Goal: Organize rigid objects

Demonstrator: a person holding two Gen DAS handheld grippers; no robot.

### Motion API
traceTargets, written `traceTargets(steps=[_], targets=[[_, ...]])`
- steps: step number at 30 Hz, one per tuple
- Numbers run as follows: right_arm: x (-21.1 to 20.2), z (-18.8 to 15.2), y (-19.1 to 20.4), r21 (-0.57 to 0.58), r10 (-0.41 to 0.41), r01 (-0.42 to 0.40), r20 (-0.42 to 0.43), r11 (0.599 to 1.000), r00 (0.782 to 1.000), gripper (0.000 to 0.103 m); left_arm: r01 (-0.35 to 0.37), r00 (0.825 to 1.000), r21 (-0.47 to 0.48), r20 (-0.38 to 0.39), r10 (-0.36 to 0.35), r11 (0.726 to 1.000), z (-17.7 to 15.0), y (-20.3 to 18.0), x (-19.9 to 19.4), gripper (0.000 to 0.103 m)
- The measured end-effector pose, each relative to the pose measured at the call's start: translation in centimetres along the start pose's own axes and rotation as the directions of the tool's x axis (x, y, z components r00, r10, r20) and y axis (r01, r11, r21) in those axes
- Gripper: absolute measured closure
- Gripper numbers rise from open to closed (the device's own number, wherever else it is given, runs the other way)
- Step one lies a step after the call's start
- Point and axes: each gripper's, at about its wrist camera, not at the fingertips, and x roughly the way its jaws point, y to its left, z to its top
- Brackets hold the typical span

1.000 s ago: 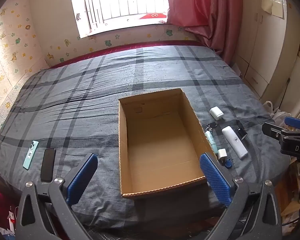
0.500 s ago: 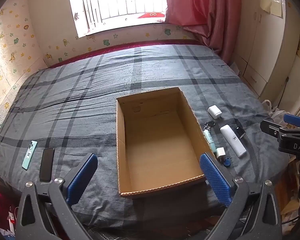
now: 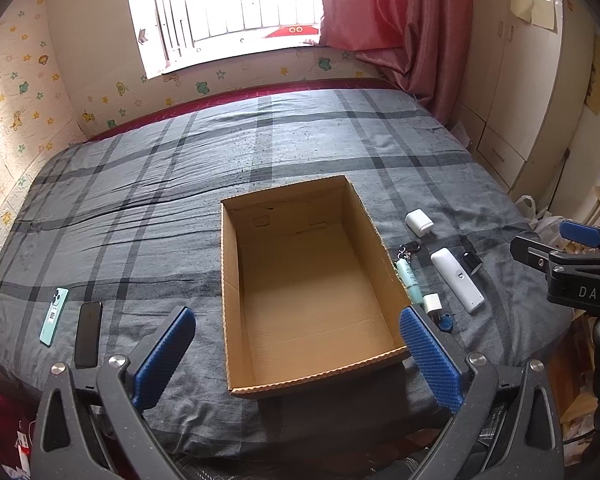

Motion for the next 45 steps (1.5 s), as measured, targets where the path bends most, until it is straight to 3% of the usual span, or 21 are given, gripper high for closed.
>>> traceTargets(steps=[18, 45], targets=[[0.3, 0.1, -0.2, 0.001, -0.005, 0.005, -0.003, 1.0, 1.0, 0.001, 0.038, 0.999, 0.017, -0.01, -0.037, 0.999, 0.2, -1.0, 0.3, 0.0], [1.6, -0.1, -0.7, 0.027, 0.014, -0.013, -0.02, 1.0, 1.0, 0.001, 0.033, 0.999, 0.01, -0.021, -0.033, 0.999, 0.4, -0.9, 1.3, 0.0]])
